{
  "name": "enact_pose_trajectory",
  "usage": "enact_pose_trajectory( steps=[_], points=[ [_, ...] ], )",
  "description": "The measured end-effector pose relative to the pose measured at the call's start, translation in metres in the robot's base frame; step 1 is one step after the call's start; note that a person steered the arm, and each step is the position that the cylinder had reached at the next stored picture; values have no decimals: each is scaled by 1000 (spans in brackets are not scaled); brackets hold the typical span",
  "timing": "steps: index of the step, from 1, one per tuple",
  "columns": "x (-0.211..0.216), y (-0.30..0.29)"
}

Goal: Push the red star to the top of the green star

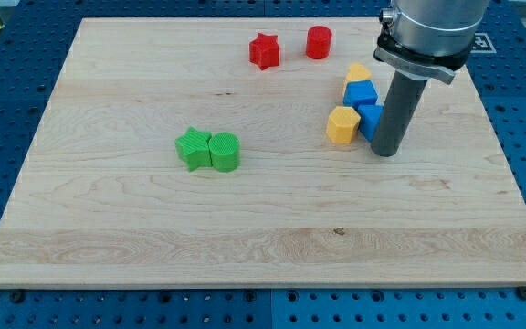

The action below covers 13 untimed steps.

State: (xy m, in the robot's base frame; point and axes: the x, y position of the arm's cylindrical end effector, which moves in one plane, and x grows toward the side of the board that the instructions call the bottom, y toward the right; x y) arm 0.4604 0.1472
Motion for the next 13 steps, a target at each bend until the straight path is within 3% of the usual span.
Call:
enact_pose_trajectory(
  steps=[2, 3, 4, 5, 6, 11, 13],
  points=[
    [-4, 0],
    [21, -9],
    [33, -54],
    [3, -106],
    [-34, -119],
    [-68, -101],
    [-103, -72]
  ],
)
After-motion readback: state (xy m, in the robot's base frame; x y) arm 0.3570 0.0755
